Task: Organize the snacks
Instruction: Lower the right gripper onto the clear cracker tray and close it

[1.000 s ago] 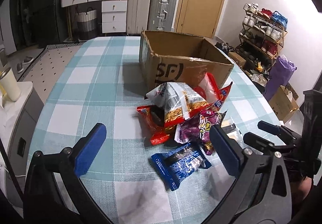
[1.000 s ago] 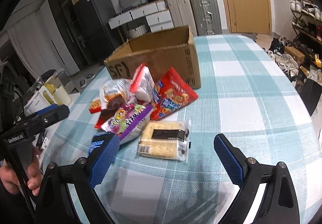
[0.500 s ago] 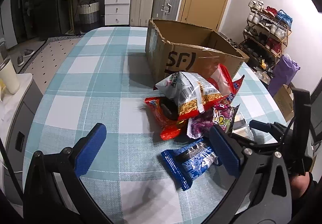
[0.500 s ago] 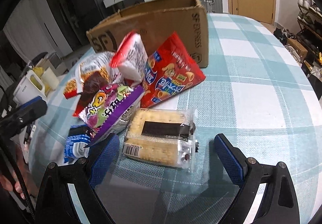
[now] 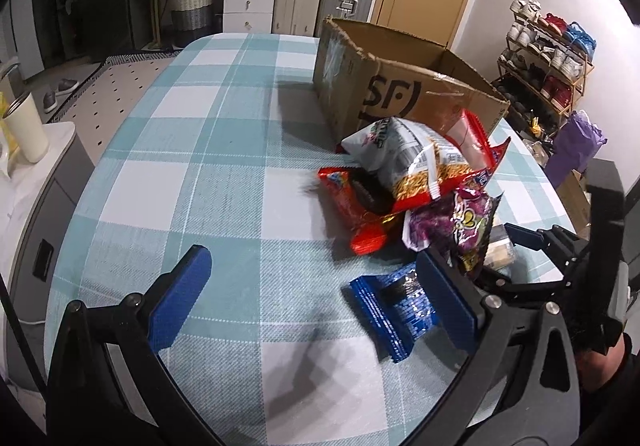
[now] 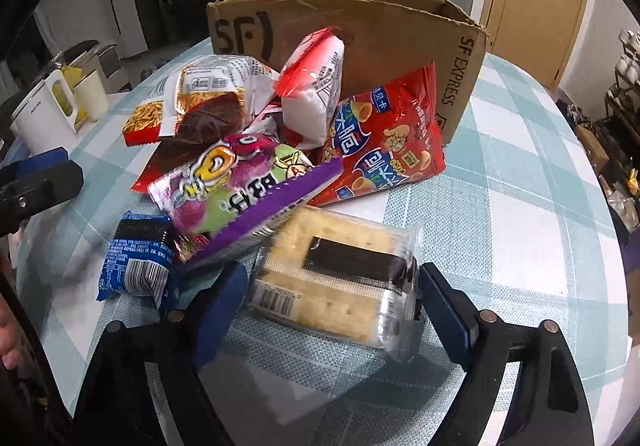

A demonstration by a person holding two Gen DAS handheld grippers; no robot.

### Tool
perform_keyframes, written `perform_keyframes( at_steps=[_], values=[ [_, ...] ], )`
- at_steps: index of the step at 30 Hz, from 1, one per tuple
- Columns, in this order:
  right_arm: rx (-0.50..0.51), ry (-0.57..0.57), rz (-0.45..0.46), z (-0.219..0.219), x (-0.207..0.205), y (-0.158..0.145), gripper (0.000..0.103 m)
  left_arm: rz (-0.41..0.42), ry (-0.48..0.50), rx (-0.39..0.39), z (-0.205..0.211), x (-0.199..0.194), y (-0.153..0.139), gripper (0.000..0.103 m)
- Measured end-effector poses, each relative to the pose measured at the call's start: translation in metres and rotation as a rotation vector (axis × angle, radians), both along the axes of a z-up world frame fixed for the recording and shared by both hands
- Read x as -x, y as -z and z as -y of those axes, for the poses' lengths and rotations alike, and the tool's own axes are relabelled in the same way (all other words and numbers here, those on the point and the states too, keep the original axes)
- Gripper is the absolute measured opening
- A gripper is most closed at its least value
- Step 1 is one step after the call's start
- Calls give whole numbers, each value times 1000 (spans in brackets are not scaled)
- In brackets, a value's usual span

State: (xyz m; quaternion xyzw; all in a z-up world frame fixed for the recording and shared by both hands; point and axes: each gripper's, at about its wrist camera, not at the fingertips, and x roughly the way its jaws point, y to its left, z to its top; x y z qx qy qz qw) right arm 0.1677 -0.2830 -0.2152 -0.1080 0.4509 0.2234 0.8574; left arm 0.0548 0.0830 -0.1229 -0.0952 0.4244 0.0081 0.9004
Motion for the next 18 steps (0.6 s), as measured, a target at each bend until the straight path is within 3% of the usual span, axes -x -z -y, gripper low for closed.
perform_keyframes(
  at_steps=[3,18],
  values=[
    [0,-15,14,1,3,-3,66,-7,-4,1,0,4,2,102],
    [-133,45,-18,41,21,-15,64,-43,9,29,4,11,6,102]
  ],
)
